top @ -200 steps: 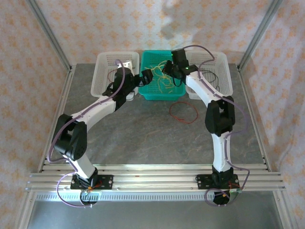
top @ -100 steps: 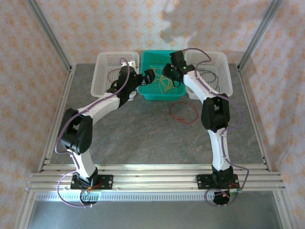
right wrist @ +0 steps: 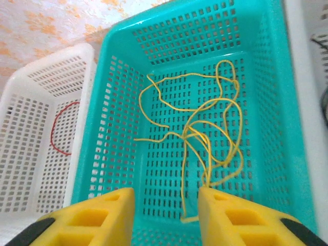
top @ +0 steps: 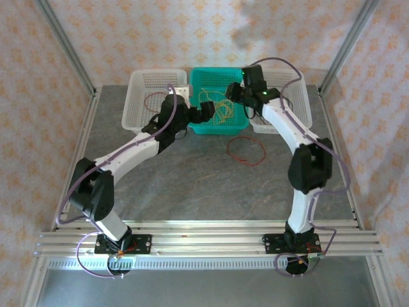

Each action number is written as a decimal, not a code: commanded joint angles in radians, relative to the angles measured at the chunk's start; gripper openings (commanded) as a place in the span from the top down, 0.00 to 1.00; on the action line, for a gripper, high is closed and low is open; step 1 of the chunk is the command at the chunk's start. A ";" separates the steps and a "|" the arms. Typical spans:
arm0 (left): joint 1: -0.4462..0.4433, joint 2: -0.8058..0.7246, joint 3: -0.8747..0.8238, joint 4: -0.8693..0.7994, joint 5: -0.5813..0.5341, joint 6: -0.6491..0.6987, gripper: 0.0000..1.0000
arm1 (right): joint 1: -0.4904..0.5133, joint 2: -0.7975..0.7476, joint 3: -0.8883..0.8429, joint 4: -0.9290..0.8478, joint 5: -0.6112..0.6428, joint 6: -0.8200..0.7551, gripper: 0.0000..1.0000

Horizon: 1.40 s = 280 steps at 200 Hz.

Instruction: Untangle the cables

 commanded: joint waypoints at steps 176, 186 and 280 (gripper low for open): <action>-0.254 -0.173 -0.485 0.272 -0.137 -0.223 0.01 | 0.125 -0.490 -0.844 0.128 0.098 -0.090 0.54; -0.253 -0.177 -0.497 0.284 -0.148 -0.234 0.01 | 0.125 -0.480 -0.852 0.130 0.105 -0.093 0.52; -0.181 -0.172 -0.562 0.359 -0.100 -0.308 0.01 | 0.149 -0.375 -0.856 0.152 0.153 -0.144 0.38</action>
